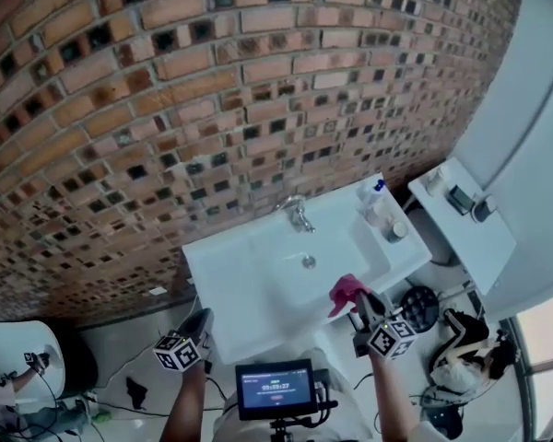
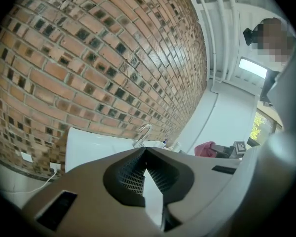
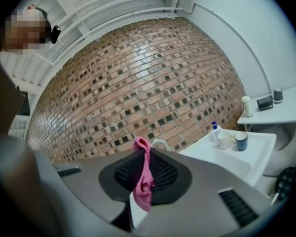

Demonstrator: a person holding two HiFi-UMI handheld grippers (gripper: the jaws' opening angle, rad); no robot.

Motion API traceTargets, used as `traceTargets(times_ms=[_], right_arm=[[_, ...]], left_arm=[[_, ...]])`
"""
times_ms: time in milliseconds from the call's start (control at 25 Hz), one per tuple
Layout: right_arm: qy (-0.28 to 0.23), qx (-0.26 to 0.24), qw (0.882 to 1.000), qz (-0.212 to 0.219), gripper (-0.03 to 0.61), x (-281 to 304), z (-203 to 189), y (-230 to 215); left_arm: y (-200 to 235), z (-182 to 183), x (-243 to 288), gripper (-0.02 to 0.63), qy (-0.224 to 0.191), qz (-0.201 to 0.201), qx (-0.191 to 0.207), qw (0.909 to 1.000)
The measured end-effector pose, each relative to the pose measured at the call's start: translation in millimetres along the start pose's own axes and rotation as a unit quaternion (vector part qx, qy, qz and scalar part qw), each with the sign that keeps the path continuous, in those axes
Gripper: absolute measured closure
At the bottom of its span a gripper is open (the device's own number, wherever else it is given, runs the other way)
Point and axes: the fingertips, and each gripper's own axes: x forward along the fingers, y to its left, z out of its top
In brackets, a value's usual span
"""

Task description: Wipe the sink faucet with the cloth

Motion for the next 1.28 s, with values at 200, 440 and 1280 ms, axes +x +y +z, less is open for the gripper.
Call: traceTargets(times_ms=[200, 440, 1280], right_arm=[[0.015, 0.009, 1.0, 0.008, 0.545, 8, -11, -28], [0.025, -0.011, 0.999, 0.029, 0.543, 13, 9, -40], [0.072, -0.233, 0.966, 0.08, 0.543, 42, 27, -30]], left_arm=[[5, 7, 7, 0.614, -0.012, 0.026, -0.008, 0.9996], [-9, -5, 14, 0.614, -0.01, 0.041, -0.013, 0.999], [-38, 10, 29, 0.614, -0.037, 0.077, -0.016, 0.9962]])
